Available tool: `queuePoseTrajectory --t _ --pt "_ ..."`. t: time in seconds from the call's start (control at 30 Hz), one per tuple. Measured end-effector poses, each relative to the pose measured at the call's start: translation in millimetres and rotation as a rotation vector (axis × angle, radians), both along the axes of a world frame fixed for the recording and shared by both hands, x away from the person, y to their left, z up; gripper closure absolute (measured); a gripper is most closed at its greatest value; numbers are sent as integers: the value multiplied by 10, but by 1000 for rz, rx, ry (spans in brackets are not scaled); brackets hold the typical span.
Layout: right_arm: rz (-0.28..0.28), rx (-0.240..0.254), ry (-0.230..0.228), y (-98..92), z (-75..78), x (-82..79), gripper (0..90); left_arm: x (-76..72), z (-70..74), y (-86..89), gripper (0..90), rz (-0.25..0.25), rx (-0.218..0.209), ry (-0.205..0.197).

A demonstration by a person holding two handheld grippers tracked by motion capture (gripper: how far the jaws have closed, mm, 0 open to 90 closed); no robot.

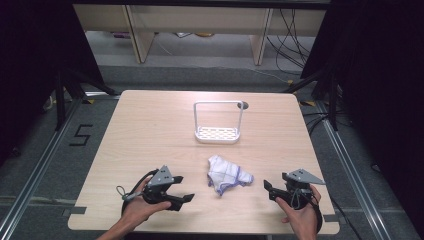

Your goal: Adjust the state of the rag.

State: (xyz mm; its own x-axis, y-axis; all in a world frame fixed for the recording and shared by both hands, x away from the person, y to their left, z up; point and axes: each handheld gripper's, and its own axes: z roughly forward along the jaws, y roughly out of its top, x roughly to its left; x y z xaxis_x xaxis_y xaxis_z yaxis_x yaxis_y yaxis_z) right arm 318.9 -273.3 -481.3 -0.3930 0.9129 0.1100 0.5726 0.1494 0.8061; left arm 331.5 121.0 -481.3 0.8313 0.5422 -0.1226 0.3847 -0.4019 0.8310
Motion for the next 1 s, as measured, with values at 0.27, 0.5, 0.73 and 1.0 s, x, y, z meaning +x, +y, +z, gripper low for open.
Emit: queuePoseTrajectory --t 0.27,0.5,0.73,1.0 --pt "-18 7 7 15 6 -18 247 8 52 -447 294 -85 25 -36" --pt "3 7 -4 -1 -2 -4 247 26 63 -688 374 -116 63 -64" --pt "-20 44 27 7 5 -19 247 162 40 -928 466 -126 139 -113" --pt "11 51 15 -26 -29 15 247 263 -127 -1097 610 -138 242 -135"
